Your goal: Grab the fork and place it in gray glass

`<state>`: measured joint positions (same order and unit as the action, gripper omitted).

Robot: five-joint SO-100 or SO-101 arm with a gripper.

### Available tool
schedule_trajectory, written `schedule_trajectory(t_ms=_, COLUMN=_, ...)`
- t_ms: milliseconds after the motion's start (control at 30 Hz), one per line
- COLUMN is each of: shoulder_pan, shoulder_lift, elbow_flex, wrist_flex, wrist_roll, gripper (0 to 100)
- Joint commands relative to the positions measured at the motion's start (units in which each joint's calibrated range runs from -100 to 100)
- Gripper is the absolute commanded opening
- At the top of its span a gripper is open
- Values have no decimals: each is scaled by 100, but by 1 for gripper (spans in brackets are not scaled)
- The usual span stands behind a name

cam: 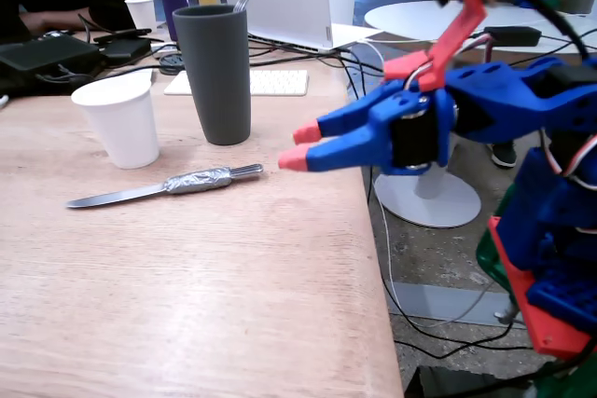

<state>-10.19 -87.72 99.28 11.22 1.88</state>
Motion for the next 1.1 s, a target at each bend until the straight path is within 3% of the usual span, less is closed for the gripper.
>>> schedule_trajectory(t_ms=0, shoulder_pan=-30, shoulder_lift=-473, elbow_flex=53, wrist_flex=1168, wrist_roll=10, gripper=17)
schedule_trajectory(t_ms=233, shoulder_pan=55, shoulder_lift=-936, elbow_flex=53, wrist_flex=2893, wrist_roll=10, gripper=17)
schedule_trajectory(t_ms=567, shoulder_pan=-13, shoulder_lift=-945, elbow_flex=53, wrist_flex=2942, wrist_roll=44, gripper=17)
schedule_trajectory(t_ms=700, shoulder_pan=-13, shoulder_lift=-945, elbow_flex=53, wrist_flex=2942, wrist_roll=49, gripper=0)
schedule_trajectory(t_ms=1067, shoulder_pan=139, shoulder_lift=-945, elbow_flex=53, wrist_flex=2934, wrist_roll=-5, gripper=0)
